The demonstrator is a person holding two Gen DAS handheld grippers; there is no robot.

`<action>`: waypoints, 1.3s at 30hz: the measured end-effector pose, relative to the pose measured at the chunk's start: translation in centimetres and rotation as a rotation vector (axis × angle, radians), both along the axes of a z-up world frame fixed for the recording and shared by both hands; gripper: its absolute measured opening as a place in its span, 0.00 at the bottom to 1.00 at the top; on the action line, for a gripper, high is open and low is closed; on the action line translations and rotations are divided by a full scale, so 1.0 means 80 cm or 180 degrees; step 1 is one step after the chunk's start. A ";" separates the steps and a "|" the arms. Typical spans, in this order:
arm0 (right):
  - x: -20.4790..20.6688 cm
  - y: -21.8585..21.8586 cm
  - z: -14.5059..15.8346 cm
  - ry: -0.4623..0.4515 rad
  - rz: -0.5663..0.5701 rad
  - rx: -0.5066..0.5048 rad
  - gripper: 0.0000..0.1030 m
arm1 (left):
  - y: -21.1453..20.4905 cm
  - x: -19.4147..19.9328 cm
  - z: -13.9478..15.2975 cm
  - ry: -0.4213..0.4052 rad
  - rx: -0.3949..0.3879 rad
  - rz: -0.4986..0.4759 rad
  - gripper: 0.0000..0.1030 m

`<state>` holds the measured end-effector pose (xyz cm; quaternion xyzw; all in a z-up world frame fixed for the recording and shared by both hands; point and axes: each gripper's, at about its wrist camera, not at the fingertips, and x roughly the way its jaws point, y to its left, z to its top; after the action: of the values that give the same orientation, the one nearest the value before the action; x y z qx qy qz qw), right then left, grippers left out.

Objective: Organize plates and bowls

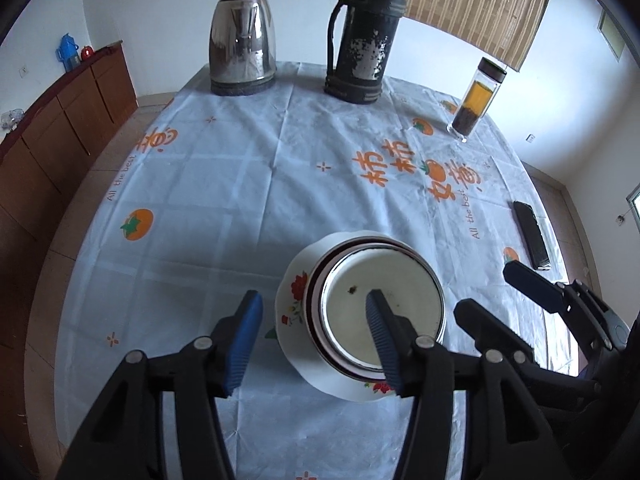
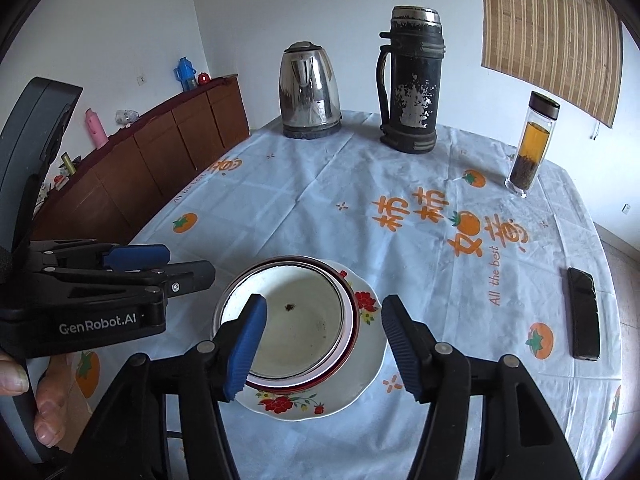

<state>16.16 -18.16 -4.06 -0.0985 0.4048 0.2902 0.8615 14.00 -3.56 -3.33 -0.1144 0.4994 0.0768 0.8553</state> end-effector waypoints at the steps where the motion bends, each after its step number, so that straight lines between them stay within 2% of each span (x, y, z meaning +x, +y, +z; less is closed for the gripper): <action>1: -0.002 0.000 0.002 -0.0016 0.0006 0.0001 0.60 | 0.000 -0.002 0.002 -0.0014 0.0000 0.0006 0.53; 11: -0.019 -0.005 0.021 -0.0131 0.0022 0.0075 0.60 | -0.008 -0.019 0.020 -0.0161 0.0058 0.0024 0.53; 39: -0.038 -0.018 0.040 -0.0262 -0.0033 0.0138 0.61 | -0.020 -0.031 0.036 -0.0251 0.0084 0.0015 0.53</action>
<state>13.11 -19.59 -0.88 -0.0896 0.3631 0.2900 0.8809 11.51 -5.16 -0.45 -0.1072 0.4640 0.0808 0.8756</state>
